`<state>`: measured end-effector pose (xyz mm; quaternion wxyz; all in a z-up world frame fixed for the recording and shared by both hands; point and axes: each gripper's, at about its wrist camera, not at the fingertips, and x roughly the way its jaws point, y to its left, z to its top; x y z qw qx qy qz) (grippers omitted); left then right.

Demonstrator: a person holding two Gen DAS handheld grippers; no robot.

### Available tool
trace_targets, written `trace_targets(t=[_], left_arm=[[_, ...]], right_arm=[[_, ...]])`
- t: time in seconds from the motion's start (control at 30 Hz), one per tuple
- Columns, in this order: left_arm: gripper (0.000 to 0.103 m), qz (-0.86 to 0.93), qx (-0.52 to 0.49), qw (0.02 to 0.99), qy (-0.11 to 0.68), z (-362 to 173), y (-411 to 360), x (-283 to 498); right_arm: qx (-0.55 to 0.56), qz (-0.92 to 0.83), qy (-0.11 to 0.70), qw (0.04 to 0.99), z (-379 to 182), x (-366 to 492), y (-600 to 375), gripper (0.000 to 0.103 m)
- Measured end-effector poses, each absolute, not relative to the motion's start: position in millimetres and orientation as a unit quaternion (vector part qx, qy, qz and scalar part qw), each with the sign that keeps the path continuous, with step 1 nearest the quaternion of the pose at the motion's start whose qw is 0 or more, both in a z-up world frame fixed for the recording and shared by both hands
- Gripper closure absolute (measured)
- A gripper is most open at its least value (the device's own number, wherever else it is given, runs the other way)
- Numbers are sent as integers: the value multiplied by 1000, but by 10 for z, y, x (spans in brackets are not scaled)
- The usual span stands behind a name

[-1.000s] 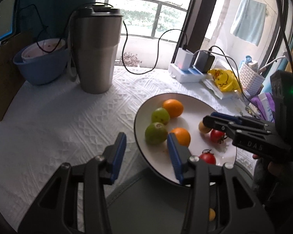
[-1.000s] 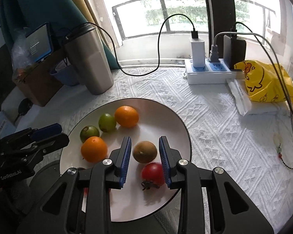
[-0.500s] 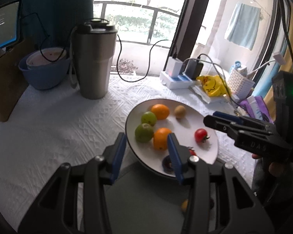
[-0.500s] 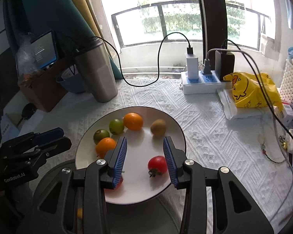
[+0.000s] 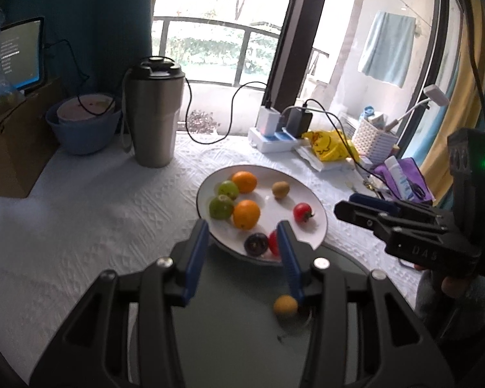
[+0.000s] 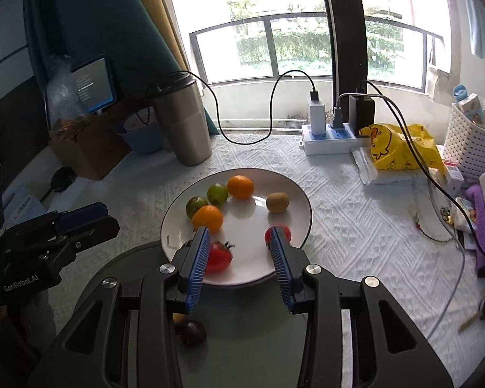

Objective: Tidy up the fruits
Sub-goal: 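Move both tools back from the bowl to the remaining fruits on the mat, then close the right tool on the dark cherry while the left tool closes on the small yellow fruit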

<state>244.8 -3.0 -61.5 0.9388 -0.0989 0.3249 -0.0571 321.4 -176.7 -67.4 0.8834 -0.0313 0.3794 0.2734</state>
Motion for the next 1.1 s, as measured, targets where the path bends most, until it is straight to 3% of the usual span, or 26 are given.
trace_targets(t=[1.1], left_arm=[[58, -70, -105, 928, 351, -965, -88, 1869]], right_arm=[[-79, 268, 446, 850, -1323, 2535, -1666, 62]])
